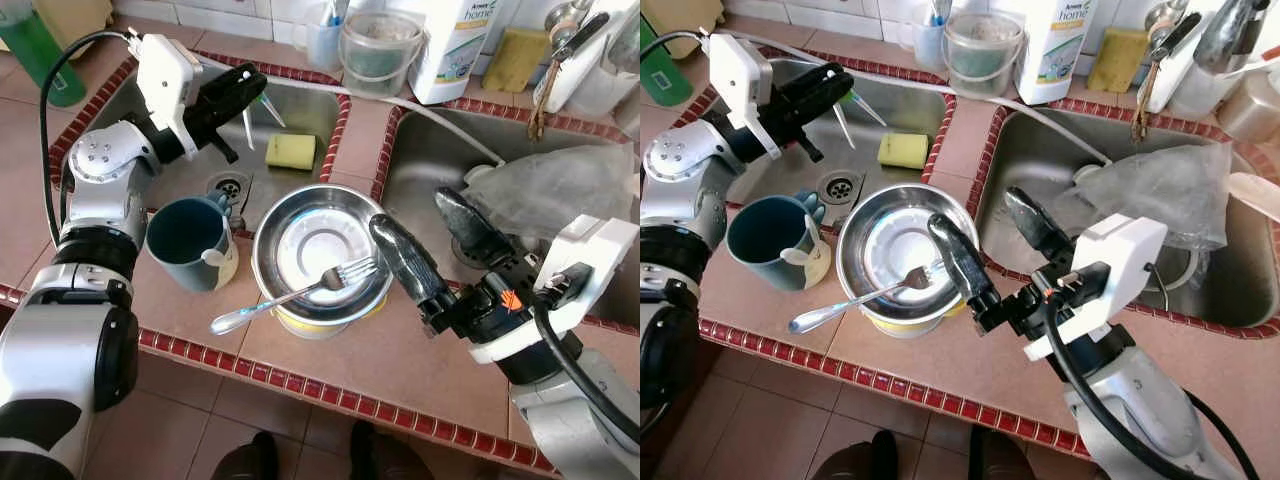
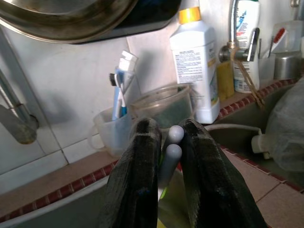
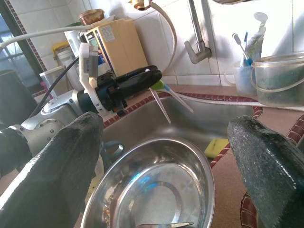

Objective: Kitchen organization

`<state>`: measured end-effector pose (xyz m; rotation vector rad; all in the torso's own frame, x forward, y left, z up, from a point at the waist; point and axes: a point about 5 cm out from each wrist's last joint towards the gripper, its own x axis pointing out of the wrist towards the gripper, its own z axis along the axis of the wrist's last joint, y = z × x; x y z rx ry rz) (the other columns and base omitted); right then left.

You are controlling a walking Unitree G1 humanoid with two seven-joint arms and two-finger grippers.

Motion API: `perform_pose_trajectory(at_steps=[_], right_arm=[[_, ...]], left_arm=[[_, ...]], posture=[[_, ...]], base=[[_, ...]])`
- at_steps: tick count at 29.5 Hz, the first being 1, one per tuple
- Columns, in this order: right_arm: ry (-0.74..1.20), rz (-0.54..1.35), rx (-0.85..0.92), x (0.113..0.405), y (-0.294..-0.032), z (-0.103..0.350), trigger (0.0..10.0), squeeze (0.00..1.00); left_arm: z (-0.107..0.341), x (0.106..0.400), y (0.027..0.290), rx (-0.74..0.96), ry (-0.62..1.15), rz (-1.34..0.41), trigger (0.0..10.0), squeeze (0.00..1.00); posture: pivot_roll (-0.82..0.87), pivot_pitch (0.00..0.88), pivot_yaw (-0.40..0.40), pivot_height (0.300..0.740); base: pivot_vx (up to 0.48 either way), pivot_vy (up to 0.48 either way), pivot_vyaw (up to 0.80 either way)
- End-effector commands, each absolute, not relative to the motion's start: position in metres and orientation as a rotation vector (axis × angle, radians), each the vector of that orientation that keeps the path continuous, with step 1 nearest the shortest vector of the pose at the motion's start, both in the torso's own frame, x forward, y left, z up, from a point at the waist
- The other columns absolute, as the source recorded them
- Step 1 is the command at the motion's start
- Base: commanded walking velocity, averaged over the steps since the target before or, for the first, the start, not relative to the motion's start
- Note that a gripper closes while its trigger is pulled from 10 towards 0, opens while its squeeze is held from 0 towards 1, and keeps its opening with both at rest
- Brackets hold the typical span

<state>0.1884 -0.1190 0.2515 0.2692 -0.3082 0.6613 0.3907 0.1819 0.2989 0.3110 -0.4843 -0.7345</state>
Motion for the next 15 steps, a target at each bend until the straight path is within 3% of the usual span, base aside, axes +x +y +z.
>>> perform_pose_trajectory(at_steps=[1,15], right_arm=[[-0.3,0.667,0.272,0.1875,-0.1187,0.2515,10.0,0.0],[-0.297,0.693,0.279,0.1897,-0.1159,0.2519,10.0,0.0]], left_arm=[[0.3051,0.3906,0.1874,0.318,-0.487,-0.724,10.0,1.0],[0.308,0.39,0.1934,0.351,-0.485,-0.699,10.0,1.0]], posture=[[-0.15,0.284,0.013,0.74],[-0.14,0.274,0.008,0.74]], base=[[0.0,0.0,0.0],[0.0,0.0,0.0]])
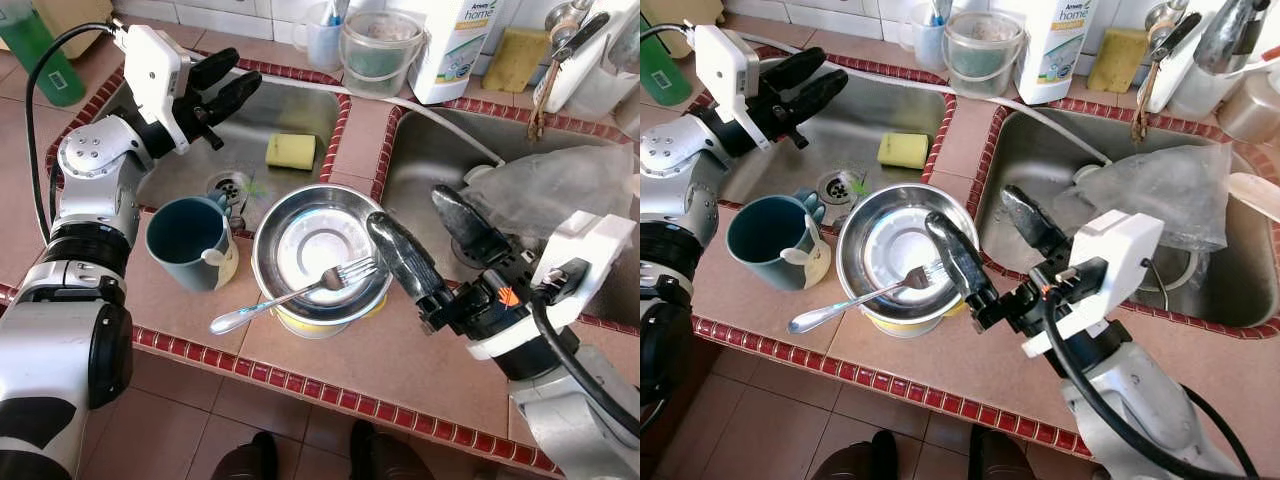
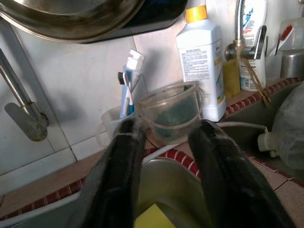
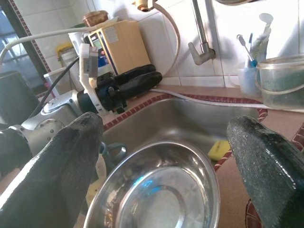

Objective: Kitchen organization

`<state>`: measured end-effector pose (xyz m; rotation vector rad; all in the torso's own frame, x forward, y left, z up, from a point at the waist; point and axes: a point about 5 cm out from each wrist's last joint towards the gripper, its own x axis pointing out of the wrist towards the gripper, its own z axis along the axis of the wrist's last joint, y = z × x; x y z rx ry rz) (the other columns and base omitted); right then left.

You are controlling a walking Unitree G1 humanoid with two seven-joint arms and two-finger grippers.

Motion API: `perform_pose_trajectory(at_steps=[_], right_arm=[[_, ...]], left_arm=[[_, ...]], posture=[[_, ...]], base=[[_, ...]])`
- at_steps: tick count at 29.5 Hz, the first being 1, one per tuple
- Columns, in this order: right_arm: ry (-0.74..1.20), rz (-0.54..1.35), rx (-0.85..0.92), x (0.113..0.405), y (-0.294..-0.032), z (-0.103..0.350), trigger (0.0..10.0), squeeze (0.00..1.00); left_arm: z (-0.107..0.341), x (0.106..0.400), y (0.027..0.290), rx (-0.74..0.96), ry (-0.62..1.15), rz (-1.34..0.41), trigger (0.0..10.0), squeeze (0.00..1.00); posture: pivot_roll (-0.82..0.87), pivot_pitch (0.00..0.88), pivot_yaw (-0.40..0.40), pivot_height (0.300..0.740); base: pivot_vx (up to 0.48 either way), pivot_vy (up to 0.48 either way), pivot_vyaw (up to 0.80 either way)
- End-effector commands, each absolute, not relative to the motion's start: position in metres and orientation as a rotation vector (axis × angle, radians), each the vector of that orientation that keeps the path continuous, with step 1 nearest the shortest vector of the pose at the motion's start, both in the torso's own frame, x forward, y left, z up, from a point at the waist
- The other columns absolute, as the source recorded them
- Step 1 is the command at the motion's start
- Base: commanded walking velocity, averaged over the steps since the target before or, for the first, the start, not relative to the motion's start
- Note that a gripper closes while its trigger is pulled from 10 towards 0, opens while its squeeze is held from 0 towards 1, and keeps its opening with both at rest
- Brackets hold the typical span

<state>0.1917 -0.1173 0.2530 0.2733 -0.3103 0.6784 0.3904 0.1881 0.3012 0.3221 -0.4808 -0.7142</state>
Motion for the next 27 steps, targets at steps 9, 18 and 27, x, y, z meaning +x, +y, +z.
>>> perform_pose_trajectory(at_steps=[9,18,27], right_arm=[[-0.305,0.69,0.277,0.196,-0.116,0.251,10.0,0.0],[-0.372,0.619,0.254,0.216,-0.12,0.253,10.0,0.0],[-0.448,0.493,0.168,0.24,-0.123,0.255,10.0,0.0]], left_arm=[[0.314,0.388,0.203,0.37,-0.496,-0.652,10.0,1.0],[0.306,0.378,0.226,0.286,-0.524,-0.531,10.0,0.61],[0.3,0.356,0.228,0.229,-0.6,-0.342,10.0,0.0]], posture=[[-0.12,0.26,0.006,0.74],[-0.09,0.221,0.019,0.74],[-0.06,0.176,0.033,0.74]], base=[[0.0,0.0,0.0],[0.0,0.0,0.0],[0.0,0.0,0.0]])
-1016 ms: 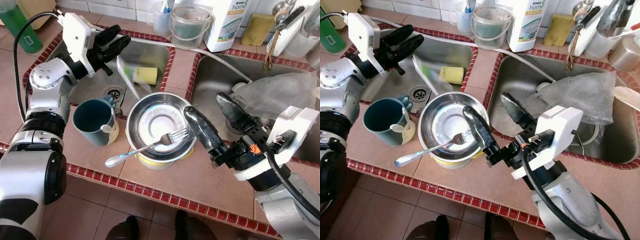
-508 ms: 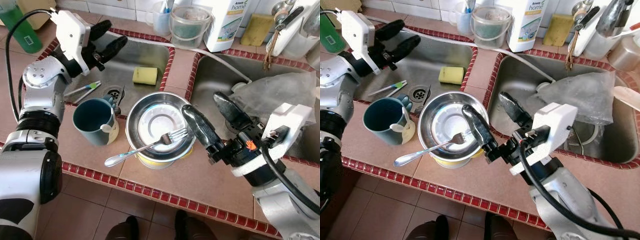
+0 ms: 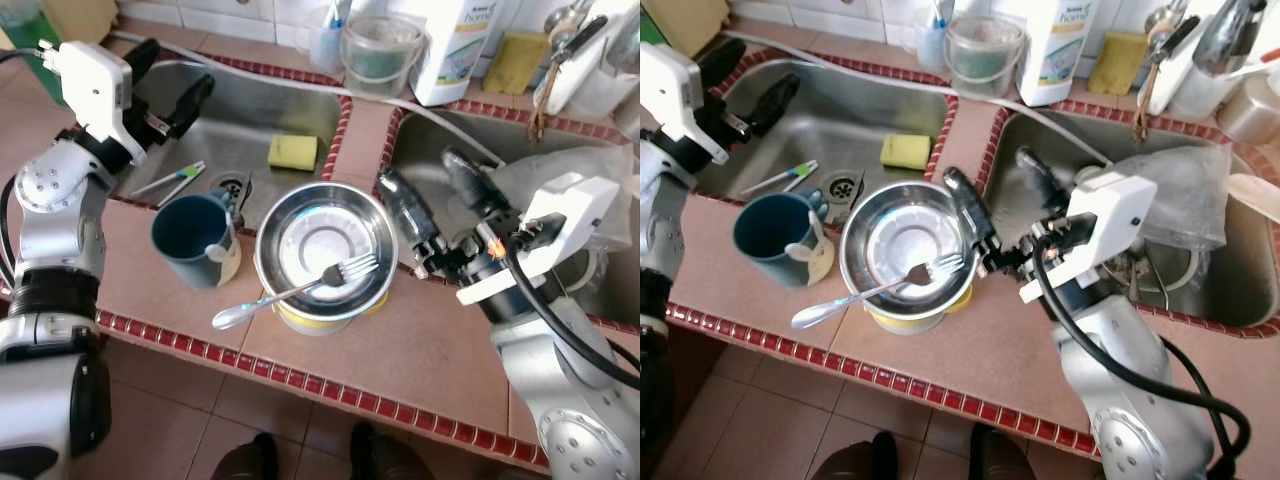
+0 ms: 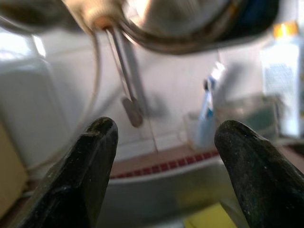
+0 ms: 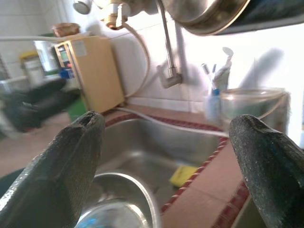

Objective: Kitchen organization

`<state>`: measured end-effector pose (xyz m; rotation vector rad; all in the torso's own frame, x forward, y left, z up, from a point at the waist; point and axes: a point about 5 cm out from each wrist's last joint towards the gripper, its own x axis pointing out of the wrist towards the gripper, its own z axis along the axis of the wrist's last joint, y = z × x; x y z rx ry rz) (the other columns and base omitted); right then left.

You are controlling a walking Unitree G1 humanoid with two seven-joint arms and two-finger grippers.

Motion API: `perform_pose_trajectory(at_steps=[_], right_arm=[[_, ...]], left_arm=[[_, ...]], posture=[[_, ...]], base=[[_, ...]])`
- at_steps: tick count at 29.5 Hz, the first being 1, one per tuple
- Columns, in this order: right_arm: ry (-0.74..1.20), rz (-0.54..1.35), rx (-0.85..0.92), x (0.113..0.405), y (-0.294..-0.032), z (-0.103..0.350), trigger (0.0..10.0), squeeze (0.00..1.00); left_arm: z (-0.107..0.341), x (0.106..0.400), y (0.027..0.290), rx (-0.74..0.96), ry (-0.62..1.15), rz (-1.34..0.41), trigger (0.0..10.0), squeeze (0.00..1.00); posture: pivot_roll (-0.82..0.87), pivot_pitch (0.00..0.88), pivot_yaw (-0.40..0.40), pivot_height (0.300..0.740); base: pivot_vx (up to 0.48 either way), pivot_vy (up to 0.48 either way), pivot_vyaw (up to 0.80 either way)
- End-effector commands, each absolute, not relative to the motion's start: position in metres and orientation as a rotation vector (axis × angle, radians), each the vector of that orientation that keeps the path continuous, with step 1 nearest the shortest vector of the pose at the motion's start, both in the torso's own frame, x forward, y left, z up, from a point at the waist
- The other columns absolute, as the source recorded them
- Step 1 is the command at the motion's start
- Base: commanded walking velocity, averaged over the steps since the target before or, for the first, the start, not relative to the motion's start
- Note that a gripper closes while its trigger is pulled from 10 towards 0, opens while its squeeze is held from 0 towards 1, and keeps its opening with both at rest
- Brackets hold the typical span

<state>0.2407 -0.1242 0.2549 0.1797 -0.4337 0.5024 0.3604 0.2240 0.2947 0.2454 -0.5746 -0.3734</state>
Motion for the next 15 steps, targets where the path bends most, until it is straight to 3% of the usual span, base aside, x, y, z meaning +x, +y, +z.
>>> perform_pose_trajectory(at_steps=[1,15], right_arm=[[-0.453,0.481,0.165,0.242,-0.123,0.255,10.0,0.0],[-0.552,0.452,0.08,0.266,-0.114,0.253,10.0,0.0]], left_arm=[[0.3,0.354,0.227,0.204,-0.602,-0.324,10.0,0.0],[0.279,0.317,0.185,0.034,-0.554,-0.182,10.0,0.0]], posture=[[-0.06,0.172,0.032,0.74],[-0.05,0.119,0.003,0.74]], base=[[0.0,0.0,0.0],[0.0,0.0,0.0]])
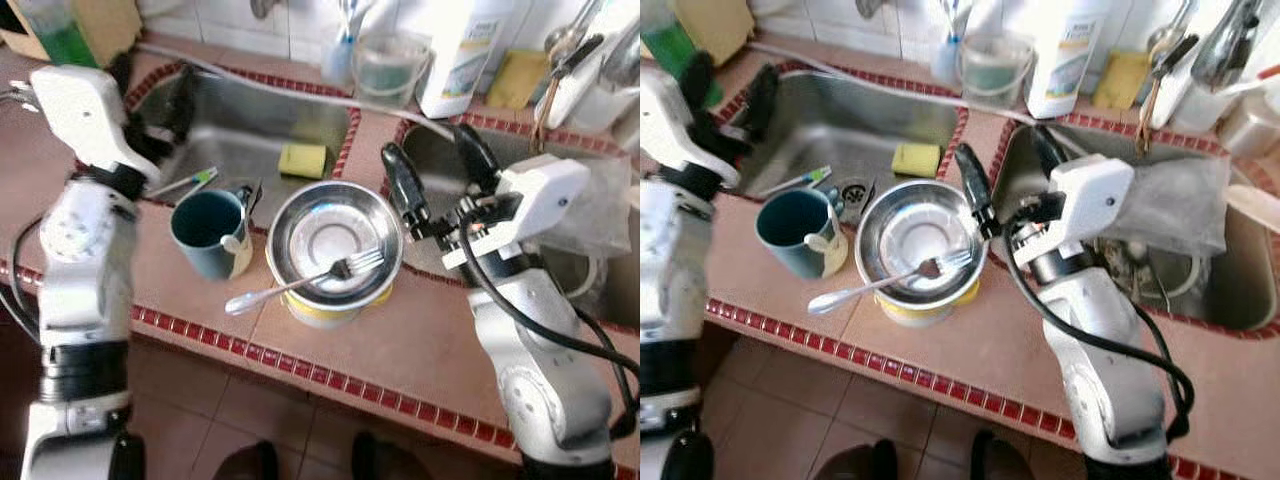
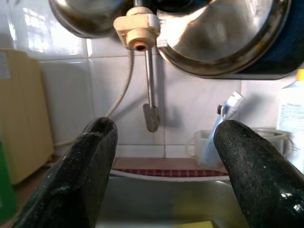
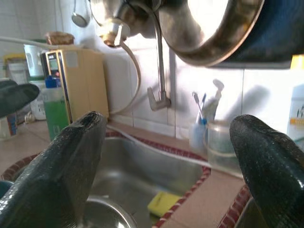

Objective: Kitchen organization

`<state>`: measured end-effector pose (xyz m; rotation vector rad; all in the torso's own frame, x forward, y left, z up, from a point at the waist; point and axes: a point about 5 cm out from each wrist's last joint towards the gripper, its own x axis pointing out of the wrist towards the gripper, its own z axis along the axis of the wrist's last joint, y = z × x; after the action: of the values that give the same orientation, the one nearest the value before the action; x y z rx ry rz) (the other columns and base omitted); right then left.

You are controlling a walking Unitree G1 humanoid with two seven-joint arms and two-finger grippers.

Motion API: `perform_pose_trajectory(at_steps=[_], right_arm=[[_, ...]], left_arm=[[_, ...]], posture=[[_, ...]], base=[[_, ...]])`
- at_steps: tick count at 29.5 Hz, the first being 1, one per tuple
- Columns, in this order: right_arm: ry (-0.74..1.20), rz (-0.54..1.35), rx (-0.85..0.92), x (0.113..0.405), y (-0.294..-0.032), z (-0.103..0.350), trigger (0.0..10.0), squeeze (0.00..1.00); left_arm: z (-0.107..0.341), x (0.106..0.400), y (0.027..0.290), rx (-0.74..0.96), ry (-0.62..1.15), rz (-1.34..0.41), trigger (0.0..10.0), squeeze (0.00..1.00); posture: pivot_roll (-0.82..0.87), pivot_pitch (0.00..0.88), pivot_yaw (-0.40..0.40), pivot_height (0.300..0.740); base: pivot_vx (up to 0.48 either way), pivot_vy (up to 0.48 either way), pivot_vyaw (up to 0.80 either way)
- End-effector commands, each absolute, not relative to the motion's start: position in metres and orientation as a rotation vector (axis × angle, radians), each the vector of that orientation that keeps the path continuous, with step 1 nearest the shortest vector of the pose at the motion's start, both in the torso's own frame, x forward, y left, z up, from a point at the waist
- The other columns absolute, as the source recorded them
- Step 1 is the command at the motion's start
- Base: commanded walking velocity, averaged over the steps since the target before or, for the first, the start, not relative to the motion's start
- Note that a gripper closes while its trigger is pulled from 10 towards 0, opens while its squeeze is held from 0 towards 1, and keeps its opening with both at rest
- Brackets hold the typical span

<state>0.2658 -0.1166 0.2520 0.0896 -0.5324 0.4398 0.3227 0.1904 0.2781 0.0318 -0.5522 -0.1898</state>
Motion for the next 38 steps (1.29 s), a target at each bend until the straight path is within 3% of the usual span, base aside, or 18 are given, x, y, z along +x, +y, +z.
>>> perform_pose_trajectory(at_steps=[1,13,25,38], right_arm=[[-0.554,0.451,0.082,0.267,-0.114,0.252,10.0,0.0],[-0.574,0.431,0.081,0.277,-0.107,0.242,10.0,0.0],[-0.533,0.402,0.107,0.288,-0.107,0.22,10.0,0.0],[-0.526,0.412,0.118,0.289,-0.104,0.214,10.0,0.0]], left_arm=[[0.277,0.314,0.183,0.032,-0.549,-0.176,10.0,0.0],[0.264,0.299,0.172,0.036,-0.492,-0.124,10.0,0.0],[0.219,0.296,0.17,0.011,-0.387,-0.077,10.0,0.0],[0.219,0.295,0.173,0.005,-0.386,-0.068,10.0,0.0]], posture=[[-0.05,0.119,0.003,0.74],[-0.03,0.09,-0.017,0.74],[-0.02,0.067,-0.031,0.74],[-0.01,0.082,-0.028,0.74]], base=[[0.0,0.0,0.0],[0.0,0.0,0.0],[0.0,0.0,0.0],[0.0,0.0,0.0]])
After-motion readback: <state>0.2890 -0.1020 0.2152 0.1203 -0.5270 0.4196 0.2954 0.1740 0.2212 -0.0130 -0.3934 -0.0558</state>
